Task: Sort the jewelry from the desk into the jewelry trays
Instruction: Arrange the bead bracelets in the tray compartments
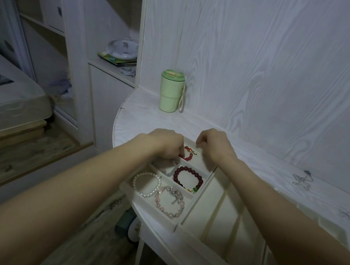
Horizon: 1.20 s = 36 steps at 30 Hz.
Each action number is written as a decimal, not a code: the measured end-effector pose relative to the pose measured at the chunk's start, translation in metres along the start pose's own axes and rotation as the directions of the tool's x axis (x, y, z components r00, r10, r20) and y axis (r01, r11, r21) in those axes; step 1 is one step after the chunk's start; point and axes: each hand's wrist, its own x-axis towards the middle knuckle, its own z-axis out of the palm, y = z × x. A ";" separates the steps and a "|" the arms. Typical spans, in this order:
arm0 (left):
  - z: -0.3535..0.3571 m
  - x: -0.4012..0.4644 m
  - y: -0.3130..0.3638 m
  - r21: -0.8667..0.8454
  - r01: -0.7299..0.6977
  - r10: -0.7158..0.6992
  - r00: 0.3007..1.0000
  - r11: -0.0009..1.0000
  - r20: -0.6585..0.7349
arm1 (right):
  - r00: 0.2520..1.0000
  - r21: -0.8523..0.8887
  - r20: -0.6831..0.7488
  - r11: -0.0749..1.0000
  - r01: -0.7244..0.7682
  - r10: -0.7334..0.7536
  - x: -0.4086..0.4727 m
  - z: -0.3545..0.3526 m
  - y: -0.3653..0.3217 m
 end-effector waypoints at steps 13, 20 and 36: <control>0.000 -0.001 -0.001 -0.026 -0.007 0.008 0.999 1.000 0.039 | 0.979 -0.232 0.160 0.959 0.161 -0.125 -0.008 0.010 -0.010; -0.001 0.003 -0.001 -0.064 -0.015 0.016 1.000 0.998 0.024 | 0.993 -0.208 0.113 0.978 -0.014 0.038 -0.006 -0.005 -0.001; -0.001 -0.001 -0.001 -0.132 -0.019 0.024 0.999 0.991 0.032 | 0.981 -0.071 0.188 0.997 -0.037 0.050 -0.005 0.011 -0.005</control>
